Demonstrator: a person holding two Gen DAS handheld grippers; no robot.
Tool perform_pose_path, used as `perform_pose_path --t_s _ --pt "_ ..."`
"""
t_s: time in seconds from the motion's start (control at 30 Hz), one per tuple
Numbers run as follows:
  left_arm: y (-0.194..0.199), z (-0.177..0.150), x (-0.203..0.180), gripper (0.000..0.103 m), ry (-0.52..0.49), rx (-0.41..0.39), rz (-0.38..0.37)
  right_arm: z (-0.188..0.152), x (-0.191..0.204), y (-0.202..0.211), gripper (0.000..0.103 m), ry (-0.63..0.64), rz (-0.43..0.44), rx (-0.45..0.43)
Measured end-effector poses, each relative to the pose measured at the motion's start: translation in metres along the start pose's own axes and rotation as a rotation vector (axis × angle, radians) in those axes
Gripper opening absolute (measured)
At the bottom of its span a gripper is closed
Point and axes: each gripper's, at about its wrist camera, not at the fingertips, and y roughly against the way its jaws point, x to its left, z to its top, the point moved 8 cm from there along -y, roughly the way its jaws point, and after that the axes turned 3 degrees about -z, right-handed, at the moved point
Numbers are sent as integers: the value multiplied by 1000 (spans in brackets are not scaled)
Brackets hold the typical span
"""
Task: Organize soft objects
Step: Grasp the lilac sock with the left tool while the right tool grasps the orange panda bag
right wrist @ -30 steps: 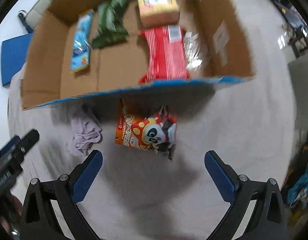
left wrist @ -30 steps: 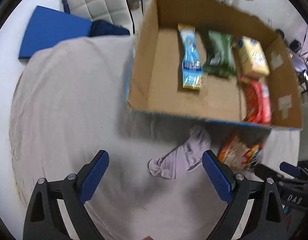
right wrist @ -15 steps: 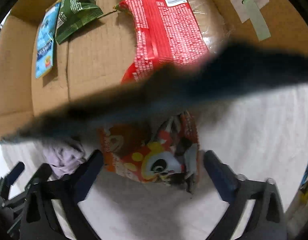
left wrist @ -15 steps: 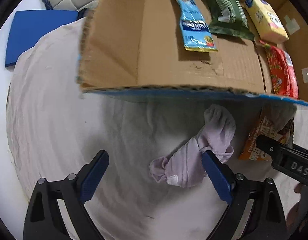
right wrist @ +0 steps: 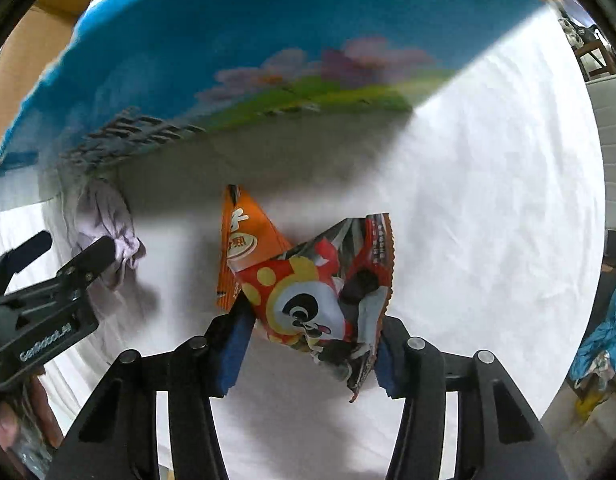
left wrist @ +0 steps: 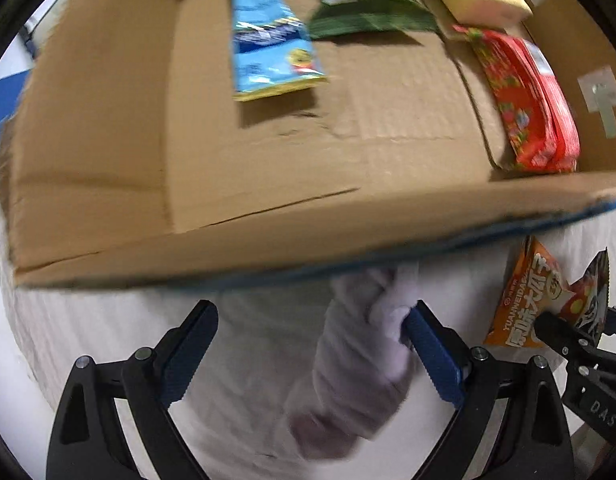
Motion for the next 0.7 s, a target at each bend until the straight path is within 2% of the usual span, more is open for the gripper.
perform_pose_path --t_s 0.03,0.1,0.13,0.2,0.27,0.37,0.57,0.7 --pt "-4 3 -4 95 -11 6 -8 -3 -1 -1 55 -4 2 3" --pt "-11 1 -16 68 -22 32 -40 -5 -2 -2 54 -9 9 7" --pt "-13 1 -21 63 -19 43 -65 -8 -2 -2 54 -7 8 8" --pt "-12 0 -29 42 -11 39 -93 -9 -2 -3 52 -2 9 10" --pt "-10 -3 -35 33 -6 43 -118 -10 -1 -1 51 3 16 12" --pt "-6 -12 -39 32 3 29 -106 -16 4 2 49 14 24 19" --pt "-8 -40 -38 32 43 48 -114 -36 -10 -3 48 46 38 43" --pt "-18 -62 -38 32 86 83 -150 -47 -11 -10 49 60 31 51"
